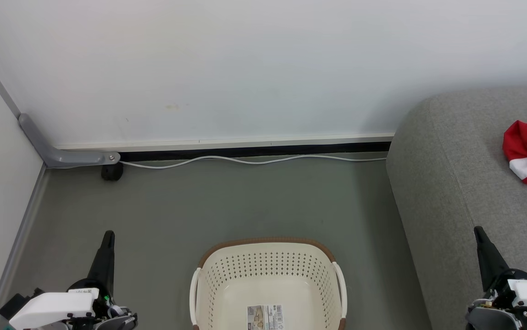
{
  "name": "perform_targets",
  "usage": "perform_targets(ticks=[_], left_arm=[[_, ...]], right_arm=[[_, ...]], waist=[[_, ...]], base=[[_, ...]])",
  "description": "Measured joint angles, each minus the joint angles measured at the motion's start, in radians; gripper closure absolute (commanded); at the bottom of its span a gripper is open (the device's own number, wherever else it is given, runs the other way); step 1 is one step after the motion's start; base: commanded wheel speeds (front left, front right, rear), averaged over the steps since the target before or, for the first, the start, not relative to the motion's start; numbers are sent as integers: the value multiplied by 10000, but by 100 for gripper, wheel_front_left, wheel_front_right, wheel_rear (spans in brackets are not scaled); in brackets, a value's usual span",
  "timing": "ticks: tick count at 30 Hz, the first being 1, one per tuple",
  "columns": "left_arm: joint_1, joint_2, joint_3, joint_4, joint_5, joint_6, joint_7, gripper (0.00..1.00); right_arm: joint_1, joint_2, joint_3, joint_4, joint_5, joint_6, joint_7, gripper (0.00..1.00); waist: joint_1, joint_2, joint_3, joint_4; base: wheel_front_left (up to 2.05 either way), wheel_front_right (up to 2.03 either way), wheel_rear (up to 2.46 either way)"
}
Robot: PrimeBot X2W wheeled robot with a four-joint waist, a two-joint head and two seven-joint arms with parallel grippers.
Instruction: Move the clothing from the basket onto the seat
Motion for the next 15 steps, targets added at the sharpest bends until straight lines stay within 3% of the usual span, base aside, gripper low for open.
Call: perform_targets(ticks=[15], left_arm=[[0, 0, 0, 0, 0, 0, 0, 100]], right_arm=[[0, 0, 0, 0, 0, -2, 0, 100]], waist=[[0, 0, 0, 0]], base=[[0, 0, 0]])
